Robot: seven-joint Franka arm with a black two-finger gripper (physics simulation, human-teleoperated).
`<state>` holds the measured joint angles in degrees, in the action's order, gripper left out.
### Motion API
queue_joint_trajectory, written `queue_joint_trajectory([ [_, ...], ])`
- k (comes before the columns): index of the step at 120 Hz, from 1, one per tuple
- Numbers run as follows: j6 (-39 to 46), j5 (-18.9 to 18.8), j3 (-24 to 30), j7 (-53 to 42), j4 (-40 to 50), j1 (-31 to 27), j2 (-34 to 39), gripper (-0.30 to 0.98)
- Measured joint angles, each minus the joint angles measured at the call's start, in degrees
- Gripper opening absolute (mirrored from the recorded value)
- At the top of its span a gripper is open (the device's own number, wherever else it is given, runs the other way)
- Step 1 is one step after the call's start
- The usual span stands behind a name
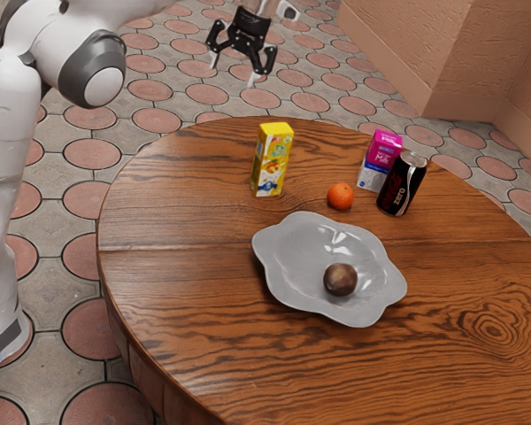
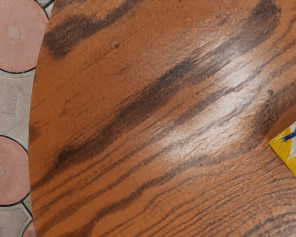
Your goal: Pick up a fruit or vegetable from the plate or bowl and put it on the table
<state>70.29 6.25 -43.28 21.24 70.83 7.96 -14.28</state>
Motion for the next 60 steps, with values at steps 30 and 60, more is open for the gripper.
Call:
queue_joint_trajectory([
  [30,2.46,1.3,-0.05,4.06,-0.05,-1.08,-0.07,0.69],
  [60,2.87,4.05,-0.53,6.91,-3.39,-0.67,6.5,0.69],
])
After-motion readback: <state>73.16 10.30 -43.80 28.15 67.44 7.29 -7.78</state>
